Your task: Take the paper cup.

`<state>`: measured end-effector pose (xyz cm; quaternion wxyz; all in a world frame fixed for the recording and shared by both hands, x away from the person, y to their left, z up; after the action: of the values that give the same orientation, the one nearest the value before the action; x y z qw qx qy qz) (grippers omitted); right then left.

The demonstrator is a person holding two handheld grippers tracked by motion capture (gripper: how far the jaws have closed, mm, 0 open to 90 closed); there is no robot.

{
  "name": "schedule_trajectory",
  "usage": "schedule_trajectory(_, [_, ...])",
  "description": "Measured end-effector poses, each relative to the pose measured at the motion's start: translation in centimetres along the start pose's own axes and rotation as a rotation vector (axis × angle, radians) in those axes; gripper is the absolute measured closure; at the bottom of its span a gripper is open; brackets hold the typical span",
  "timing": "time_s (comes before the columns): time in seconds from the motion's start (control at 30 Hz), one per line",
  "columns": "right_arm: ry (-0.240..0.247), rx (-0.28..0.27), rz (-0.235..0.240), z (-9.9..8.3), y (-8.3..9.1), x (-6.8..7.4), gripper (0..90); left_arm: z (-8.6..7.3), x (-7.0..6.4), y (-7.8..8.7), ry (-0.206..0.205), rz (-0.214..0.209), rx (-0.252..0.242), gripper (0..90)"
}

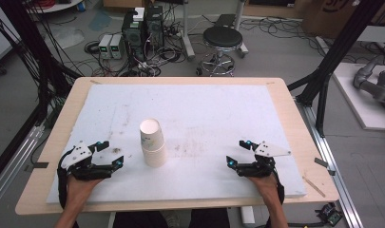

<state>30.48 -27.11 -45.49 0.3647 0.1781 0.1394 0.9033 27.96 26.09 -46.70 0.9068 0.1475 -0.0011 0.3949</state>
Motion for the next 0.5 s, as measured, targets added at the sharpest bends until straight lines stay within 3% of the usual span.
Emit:
schedule_trajectory(0.3, [0.002,-0.004,0.003,0.0,0.02,-0.05,16.0,-0.01,0.01,0.03,0.002,-0.003,-0.007,14.5])
schedule_trajectory(0.5, [-0.01,0.003,0.006,0.02,0.0,-0.08,16.0,-0.11,0.32,0.2,0.025,-0.038,-0.03,14.3])
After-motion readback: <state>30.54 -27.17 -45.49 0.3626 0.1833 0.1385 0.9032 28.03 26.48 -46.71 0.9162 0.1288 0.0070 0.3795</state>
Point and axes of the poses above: each handheld gripper's, and its own axes: y roughly backward along the jaws, z roughly out of its top, x roughly to its left, the point moved 1 cm from there along -y, roughly forward along the jaws, and after that the axes turned 11 degrees about -y, right-handed, at the moved point
